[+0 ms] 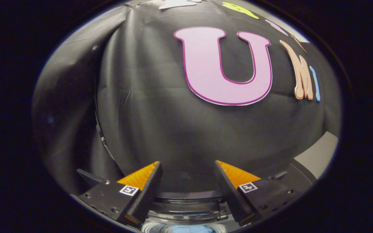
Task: Put the clothes into the washing machine and then close the washing machine lid.
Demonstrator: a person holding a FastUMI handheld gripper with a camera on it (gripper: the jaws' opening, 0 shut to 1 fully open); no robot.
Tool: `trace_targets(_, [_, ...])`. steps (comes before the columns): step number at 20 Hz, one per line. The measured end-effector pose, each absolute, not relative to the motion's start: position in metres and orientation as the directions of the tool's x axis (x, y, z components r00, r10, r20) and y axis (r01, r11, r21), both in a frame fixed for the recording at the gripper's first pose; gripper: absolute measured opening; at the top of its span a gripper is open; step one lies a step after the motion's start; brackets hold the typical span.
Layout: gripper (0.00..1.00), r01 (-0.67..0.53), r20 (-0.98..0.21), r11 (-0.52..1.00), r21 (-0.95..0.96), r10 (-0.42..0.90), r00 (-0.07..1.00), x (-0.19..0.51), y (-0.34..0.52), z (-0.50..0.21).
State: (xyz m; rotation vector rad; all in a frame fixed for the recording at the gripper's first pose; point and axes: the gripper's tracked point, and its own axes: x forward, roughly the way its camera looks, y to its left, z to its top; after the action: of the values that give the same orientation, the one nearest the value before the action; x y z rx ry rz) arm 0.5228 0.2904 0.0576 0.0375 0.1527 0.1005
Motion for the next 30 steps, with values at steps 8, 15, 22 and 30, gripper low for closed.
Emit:
trace_targets(8, [0.97, -0.096, -0.164, 0.994, 0.049, 0.103, 0.981, 0.5, 0.284, 0.059])
trace_targets(15, [0.96, -0.115, -0.279, 0.992, 0.05, 0.125, 0.952, 0.427, 0.293, 0.009])
trace_targets(22, [0.97, -0.171, -0.407, 0.985, -0.034, 0.143, 0.902, 0.398, 0.31, -0.089])
trace_targets(30, [0.98, -0.16, -0.419, 0.986, -0.041, 0.129, 0.899, 0.393, 0.31, -0.129])
